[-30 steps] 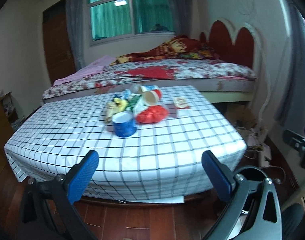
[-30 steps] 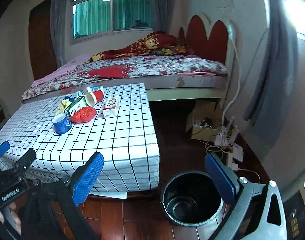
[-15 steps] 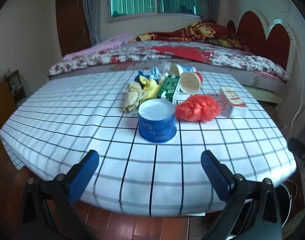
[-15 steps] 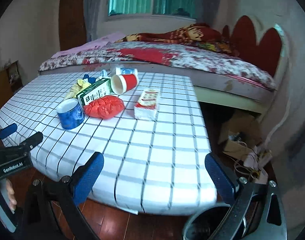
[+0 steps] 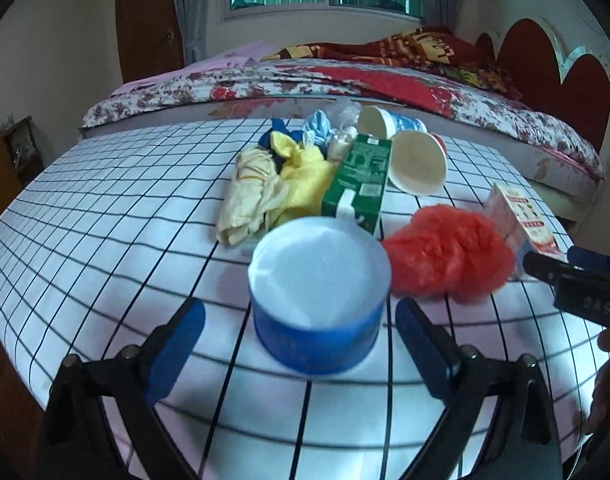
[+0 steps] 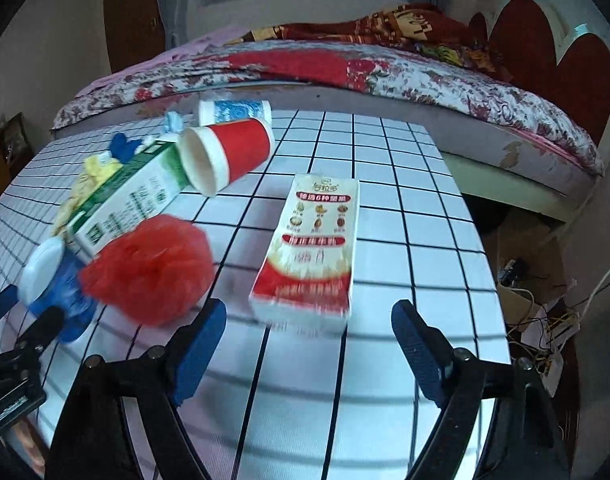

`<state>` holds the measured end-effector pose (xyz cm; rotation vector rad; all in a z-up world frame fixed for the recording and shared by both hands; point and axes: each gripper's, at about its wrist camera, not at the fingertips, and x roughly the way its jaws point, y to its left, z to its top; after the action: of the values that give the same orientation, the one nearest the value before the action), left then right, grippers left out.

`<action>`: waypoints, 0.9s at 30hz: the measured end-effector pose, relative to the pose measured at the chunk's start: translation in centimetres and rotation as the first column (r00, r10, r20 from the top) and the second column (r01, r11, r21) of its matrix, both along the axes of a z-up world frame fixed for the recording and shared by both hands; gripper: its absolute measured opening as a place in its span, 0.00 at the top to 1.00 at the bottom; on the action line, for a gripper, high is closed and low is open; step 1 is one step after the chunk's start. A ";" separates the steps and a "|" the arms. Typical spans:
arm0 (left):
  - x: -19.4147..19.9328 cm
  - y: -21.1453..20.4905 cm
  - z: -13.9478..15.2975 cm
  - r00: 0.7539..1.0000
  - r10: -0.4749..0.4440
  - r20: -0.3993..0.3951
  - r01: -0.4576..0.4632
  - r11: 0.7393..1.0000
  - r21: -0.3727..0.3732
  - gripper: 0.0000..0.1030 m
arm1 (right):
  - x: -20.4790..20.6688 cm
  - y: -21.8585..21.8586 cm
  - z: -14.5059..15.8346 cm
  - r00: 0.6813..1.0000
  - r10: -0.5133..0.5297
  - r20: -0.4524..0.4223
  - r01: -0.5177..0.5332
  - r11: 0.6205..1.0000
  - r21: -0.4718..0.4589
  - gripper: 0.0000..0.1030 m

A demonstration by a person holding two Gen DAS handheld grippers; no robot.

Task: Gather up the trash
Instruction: 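Grasp the blue-white paper cup with the left tool while the right tool grasps the white-red milk carton, then carry the cup and carton to the black bin and release both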

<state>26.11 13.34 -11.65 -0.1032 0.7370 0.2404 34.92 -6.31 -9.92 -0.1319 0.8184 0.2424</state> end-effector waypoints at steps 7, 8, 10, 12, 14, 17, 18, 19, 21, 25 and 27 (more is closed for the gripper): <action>1.6 0.5 -0.7 1.000 -0.007 -0.024 0.007 1.000 -0.006 0.21 | 1.9 0.4 -1.1 0.999 0.006 -0.039 -0.006 1.000 0.010 0.35; 1.7 0.5 -0.8 0.999 -0.012 -0.031 0.012 1.000 -0.008 0.25 | 1.9 0.4 -1.1 0.999 0.011 -0.042 -0.010 1.000 0.013 0.37; 1.7 0.4 -0.8 0.999 -0.024 -0.028 0.024 1.000 -0.006 0.26 | 2.0 0.3 -1.1 0.999 0.018 -0.040 -0.018 1.000 0.010 0.46; 1.0 0.3 -0.3 0.999 -0.032 -0.003 0.032 0.999 0.000 0.27 | 1.6 0.1 -0.7 0.999 0.033 -0.025 -0.032 0.999 0.024 0.48; 0.4 0.1 0.2 0.999 -0.035 0.016 0.034 0.999 0.017 0.27 | 0.8 -0.4 -0.1 0.999 0.039 -0.004 -0.039 0.998 0.040 0.48; -1.1 -0.2 1.3 0.998 -0.047 0.046 0.045 0.999 0.028 0.27 | -0.9 -1.3 1.1 0.998 0.042 0.040 -0.044 0.997 0.061 0.48; -1.8 -0.3 1.7 0.997 -0.050 0.059 0.048 0.998 0.032 0.27 | -1.4 -1.5 1.5 0.998 0.043 0.052 -0.046 0.997 0.064 0.48; -2.2 -0.4 2.1 0.996 -0.054 0.066 0.053 0.998 0.029 0.27 | -2.3 -1.9 2.0 0.997 0.044 0.070 -0.049 0.996 0.068 0.48; -3.2 -0.6 2.9 0.994 -0.062 0.086 0.060 0.998 0.024 0.27 | -4.0 -2.6 3.0 0.994 0.035 0.104 -0.042 0.997 0.066 0.48; -5.9 -1.8 4.7 0.988 -0.092 0.127 0.088 0.995 0.034 0.27 | -7.8 -4.1 4.7 0.986 0.027 0.162 -0.040 0.996 0.079 0.48; -6.8 -2.4 5.2 0.985 -0.107 0.135 0.103 0.994 0.041 0.27 | -9.6 -4.8 5.5 0.982 0.021 0.187 -0.035 0.997 0.075 0.48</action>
<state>19.31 10.94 -6.45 -0.0482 0.5990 0.1433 25.36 -11.09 -4.38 -0.0911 0.6202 0.2840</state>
